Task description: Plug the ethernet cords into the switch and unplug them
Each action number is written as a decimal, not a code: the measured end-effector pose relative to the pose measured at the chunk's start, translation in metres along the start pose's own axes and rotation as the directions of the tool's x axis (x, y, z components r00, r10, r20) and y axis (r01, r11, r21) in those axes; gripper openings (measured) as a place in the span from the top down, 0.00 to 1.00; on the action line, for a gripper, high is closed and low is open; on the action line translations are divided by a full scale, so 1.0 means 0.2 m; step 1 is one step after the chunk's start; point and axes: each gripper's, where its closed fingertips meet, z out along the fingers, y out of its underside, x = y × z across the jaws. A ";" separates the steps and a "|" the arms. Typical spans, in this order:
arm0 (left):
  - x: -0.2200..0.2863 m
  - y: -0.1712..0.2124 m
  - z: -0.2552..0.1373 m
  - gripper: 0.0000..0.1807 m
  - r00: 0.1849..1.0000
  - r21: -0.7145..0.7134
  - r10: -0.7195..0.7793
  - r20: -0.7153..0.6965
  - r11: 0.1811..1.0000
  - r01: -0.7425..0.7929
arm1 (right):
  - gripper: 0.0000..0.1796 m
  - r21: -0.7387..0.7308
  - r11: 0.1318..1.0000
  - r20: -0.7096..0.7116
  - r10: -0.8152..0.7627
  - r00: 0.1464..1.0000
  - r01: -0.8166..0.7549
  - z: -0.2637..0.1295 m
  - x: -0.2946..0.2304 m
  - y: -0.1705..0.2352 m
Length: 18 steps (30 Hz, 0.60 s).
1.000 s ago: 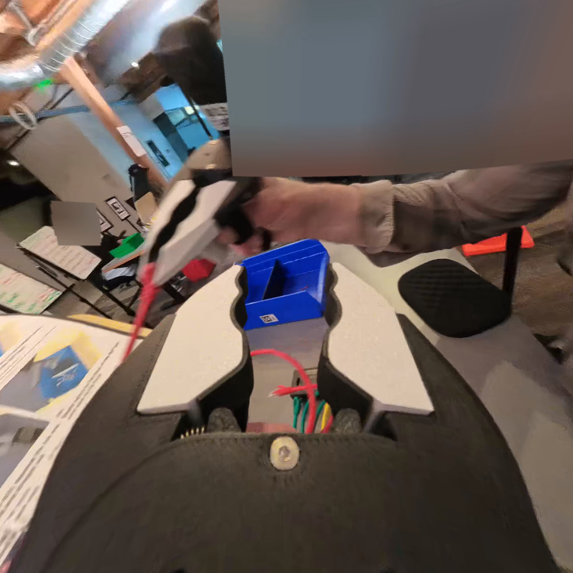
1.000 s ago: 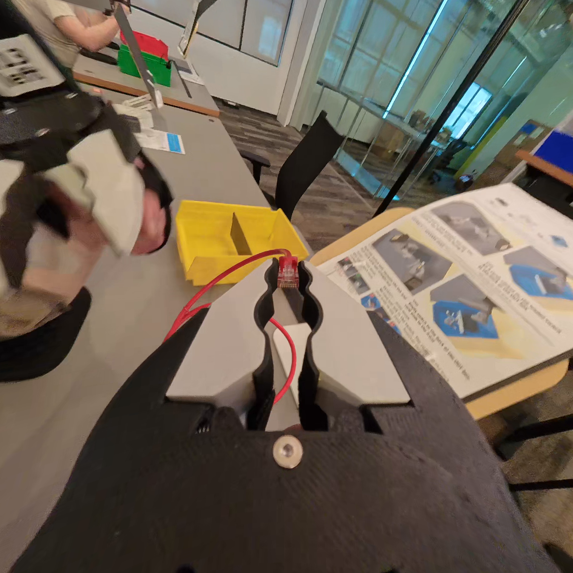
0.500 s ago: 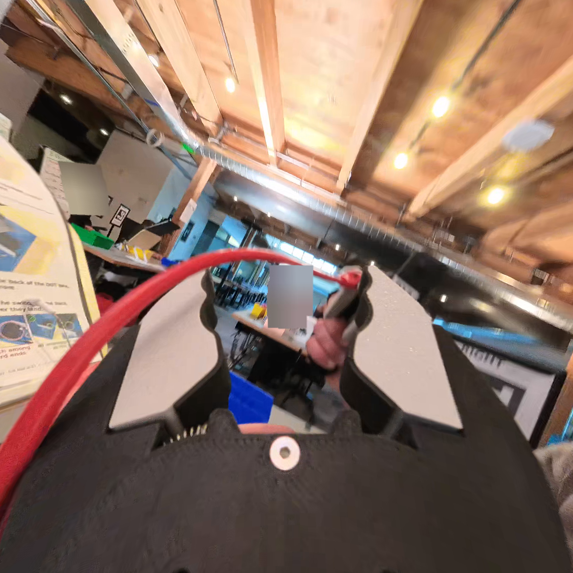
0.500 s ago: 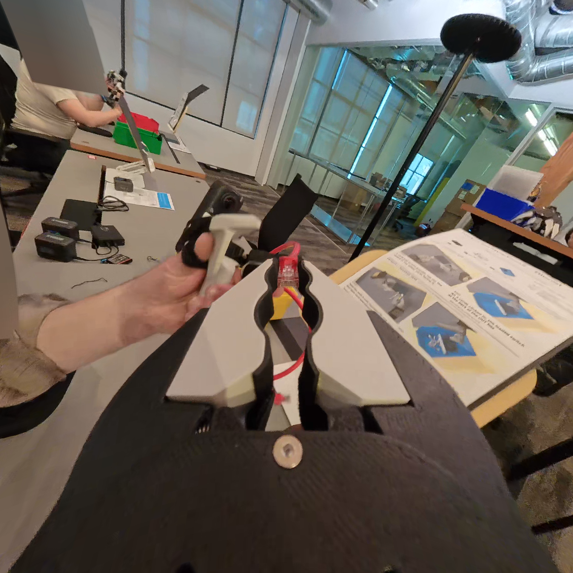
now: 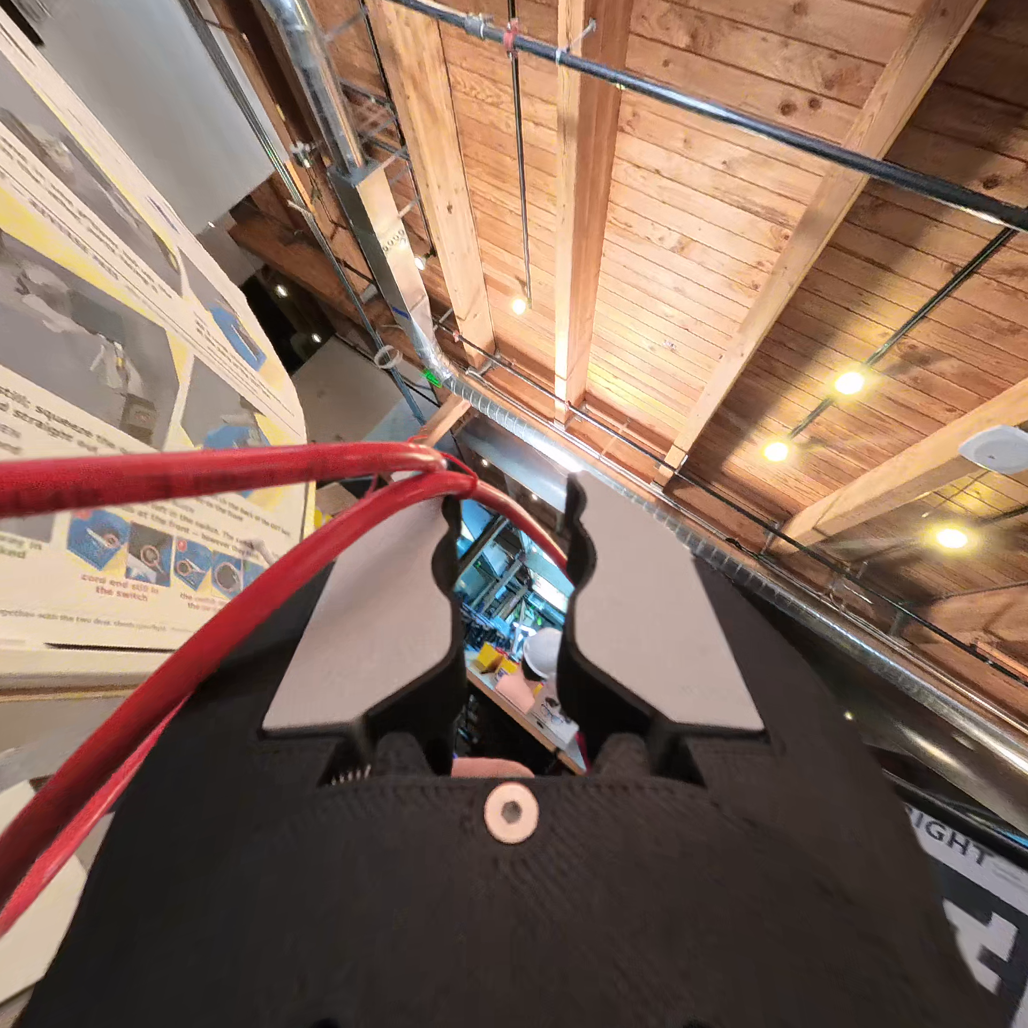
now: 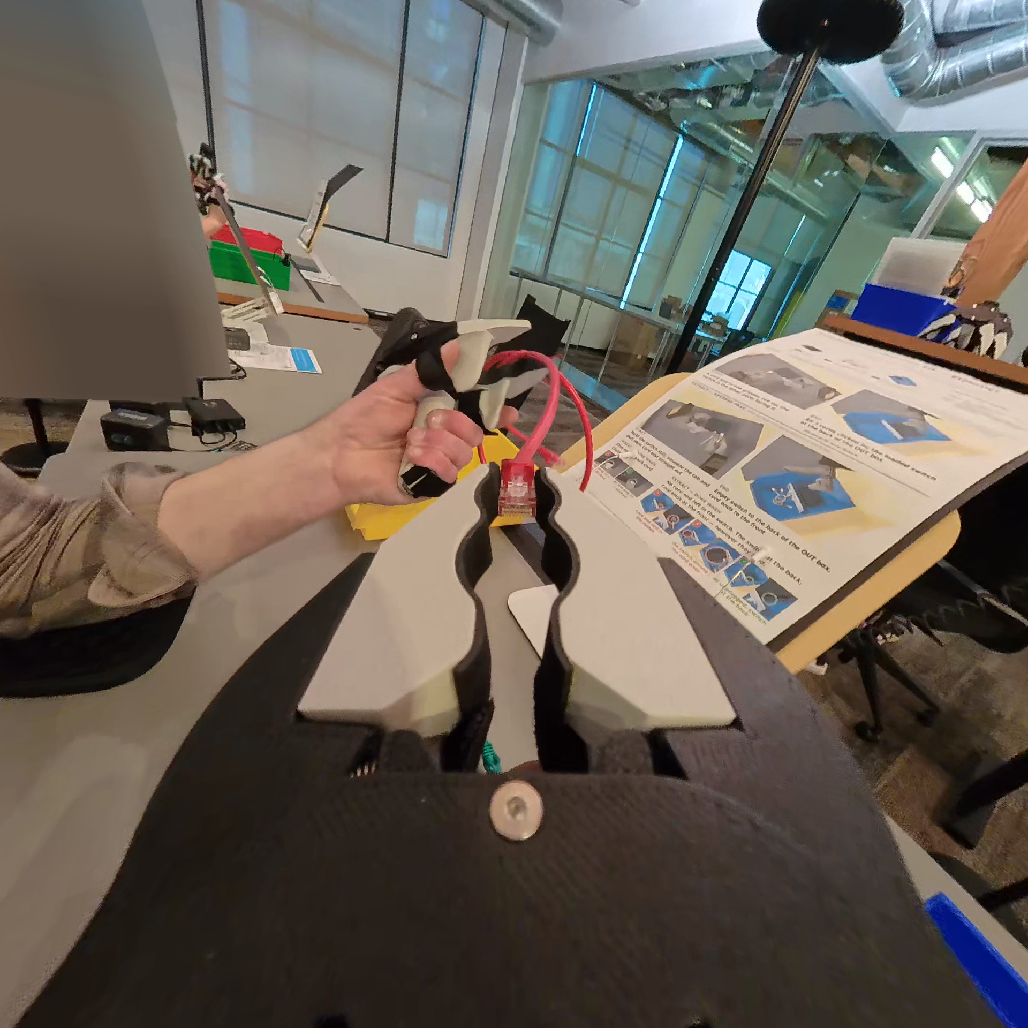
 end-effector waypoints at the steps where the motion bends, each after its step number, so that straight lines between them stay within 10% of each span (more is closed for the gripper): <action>1: 0.00 0.02 0.01 0.79 1.000 -0.006 0.000 -0.003 1.000 0.000 | 0.94 0.002 1.000 0.010 -0.012 1.000 0.012 -0.01 -0.02 0.00; 12: 0.04 0.04 0.00 0.97 0.961 -0.109 0.274 0.048 0.957 -0.267 | 0.94 -0.108 0.993 0.004 0.037 0.999 -0.037 -0.08 -0.04 0.16; 18: -0.06 0.30 -0.03 0.94 0.571 -0.615 0.816 -0.092 0.405 -0.677 | 0.94 -0.331 0.944 0.018 0.000 1.000 0.006 -0.11 0.05 0.23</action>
